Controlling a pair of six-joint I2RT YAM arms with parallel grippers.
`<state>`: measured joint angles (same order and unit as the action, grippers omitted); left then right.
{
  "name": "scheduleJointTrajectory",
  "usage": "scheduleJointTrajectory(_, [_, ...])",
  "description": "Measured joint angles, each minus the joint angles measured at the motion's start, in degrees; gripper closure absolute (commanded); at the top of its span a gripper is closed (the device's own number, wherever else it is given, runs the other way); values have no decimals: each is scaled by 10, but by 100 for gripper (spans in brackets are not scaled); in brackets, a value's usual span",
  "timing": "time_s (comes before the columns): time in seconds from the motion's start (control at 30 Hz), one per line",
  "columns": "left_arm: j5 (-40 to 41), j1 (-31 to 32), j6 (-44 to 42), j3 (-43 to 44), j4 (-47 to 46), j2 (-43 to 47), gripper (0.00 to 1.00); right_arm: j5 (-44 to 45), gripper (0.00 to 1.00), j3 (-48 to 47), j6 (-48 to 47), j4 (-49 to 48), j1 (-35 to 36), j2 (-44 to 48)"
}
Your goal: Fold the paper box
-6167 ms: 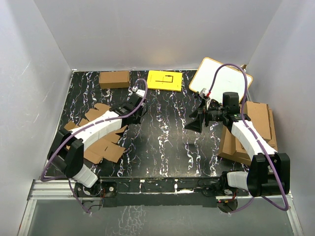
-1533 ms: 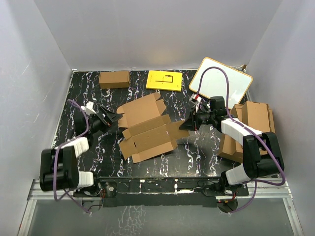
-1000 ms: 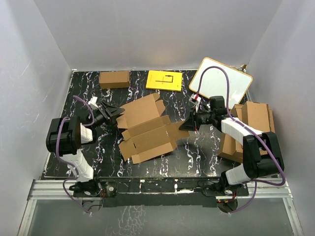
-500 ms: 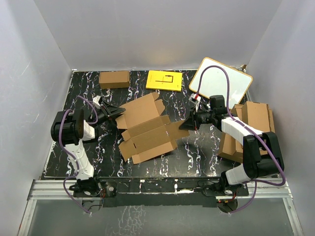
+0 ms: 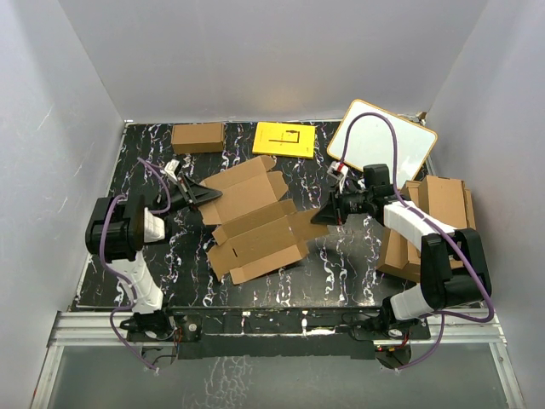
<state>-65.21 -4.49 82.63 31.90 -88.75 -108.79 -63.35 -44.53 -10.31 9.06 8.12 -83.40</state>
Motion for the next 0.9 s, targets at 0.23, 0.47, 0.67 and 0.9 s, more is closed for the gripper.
scheduleJointTrajectory(0.23, [-8,0,-100,4,126,94,73,11,92,-10,-8,7,-7,0])
scheduleJointTrajectory(0.47, [-15,0,-183,12,234,138,78,19,92,-11,-16,15,-11,0])
scheduleJointTrajectory(0.67, [-16,0,-214,12,271,152,100,19,92,-11,-18,15,-11,-3])
scheduleJointTrajectory(0.9, [9,6,-288,10,359,246,100,21,92,-17,-28,28,-11,-5])
